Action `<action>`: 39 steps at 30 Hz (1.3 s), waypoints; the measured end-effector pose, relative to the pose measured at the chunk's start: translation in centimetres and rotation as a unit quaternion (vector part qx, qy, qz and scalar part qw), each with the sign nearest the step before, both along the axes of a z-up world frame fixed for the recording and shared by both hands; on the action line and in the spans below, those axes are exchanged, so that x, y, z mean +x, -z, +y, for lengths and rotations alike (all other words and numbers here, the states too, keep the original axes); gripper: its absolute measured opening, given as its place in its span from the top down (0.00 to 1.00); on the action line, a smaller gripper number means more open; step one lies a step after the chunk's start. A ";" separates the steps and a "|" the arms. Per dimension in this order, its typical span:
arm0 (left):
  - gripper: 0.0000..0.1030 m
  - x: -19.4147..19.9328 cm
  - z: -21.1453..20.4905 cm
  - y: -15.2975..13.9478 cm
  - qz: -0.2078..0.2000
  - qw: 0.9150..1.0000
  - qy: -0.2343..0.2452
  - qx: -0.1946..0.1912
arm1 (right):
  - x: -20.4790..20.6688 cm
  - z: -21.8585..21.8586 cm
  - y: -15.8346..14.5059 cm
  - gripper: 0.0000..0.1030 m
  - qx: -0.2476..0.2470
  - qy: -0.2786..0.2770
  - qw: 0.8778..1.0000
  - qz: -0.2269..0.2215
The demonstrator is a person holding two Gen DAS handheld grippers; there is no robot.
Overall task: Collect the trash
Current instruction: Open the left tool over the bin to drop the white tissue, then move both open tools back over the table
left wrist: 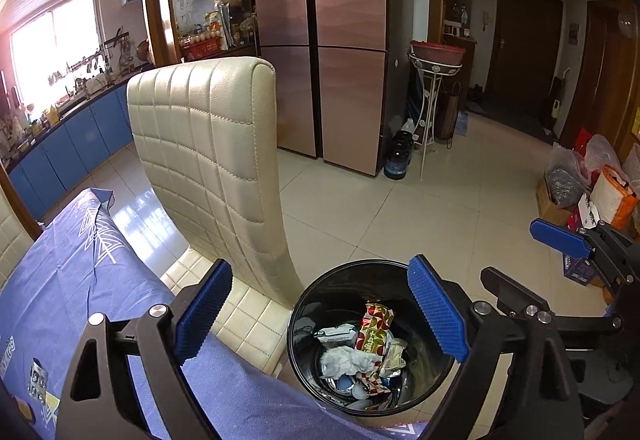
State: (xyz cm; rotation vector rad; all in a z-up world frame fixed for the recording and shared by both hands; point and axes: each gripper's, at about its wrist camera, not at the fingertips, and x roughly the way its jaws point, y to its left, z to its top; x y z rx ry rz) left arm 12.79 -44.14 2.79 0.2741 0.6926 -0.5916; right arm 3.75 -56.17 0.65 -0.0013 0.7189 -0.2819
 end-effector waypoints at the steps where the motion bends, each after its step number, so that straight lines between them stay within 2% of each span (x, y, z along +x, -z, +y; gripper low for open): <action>1: 0.15 0.0 0.2 -0.1 0.000 1.000 -0.002 -0.001 | 0.0 0.2 -0.1 0.35 -0.001 -0.003 1.000 0.000; 12: 0.15 -0.4 4.3 -0.7 -0.002 0.999 -0.044 -0.003 | 0.4 4.0 -0.9 0.34 -0.009 -0.052 0.999 -0.007; 28: 0.15 -1.5 15.8 -2.0 -0.011 0.990 -0.140 -0.007 | 1.9 14.4 -2.5 0.33 -0.018 -0.153 0.988 -0.018; 33: 0.15 -1.9 20.7 -2.3 -0.017 0.983 -0.181 -0.003 | 2.7 18.9 -2.7 0.32 -0.017 -0.196 0.980 -0.019; 39: 0.15 -2.1 28.3 -1.5 -0.007 0.967 -0.256 -0.002 | 4.0 25.3 -2.6 0.32 -0.016 -0.256 0.966 -0.019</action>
